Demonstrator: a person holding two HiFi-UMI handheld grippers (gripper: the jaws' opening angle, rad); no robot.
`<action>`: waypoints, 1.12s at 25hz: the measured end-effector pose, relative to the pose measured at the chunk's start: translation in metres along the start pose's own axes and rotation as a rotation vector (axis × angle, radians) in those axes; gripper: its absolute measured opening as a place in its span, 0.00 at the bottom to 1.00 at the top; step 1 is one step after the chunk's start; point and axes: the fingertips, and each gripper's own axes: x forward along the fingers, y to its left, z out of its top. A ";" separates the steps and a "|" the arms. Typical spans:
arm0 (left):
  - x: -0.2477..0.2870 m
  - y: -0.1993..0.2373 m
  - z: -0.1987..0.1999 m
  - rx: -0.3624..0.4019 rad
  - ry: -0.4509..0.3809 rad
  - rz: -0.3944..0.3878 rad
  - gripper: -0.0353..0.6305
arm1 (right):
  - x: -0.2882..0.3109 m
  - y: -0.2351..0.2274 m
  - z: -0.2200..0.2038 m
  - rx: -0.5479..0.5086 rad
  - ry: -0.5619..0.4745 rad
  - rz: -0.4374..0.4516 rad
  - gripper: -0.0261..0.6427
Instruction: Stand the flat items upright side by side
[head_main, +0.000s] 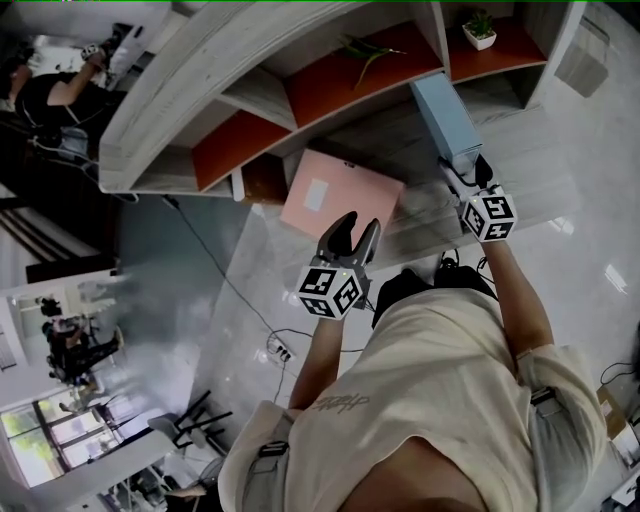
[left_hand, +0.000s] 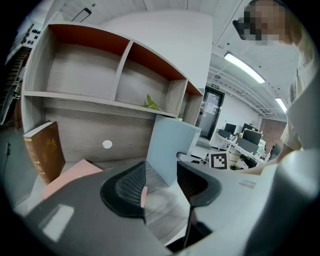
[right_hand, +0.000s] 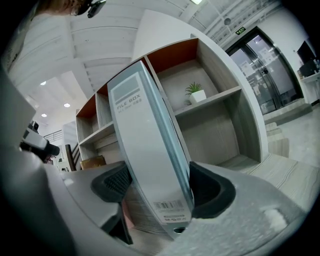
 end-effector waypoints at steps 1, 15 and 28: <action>0.000 0.003 -0.001 -0.005 0.004 0.008 0.36 | 0.003 -0.001 0.000 -0.002 0.002 -0.002 0.57; 0.017 0.022 0.015 -0.076 -0.021 0.047 0.36 | 0.024 -0.004 0.006 0.058 0.030 0.034 0.63; -0.012 0.047 0.004 -0.138 -0.064 0.067 0.36 | -0.041 0.000 -0.015 0.046 0.089 -0.042 0.63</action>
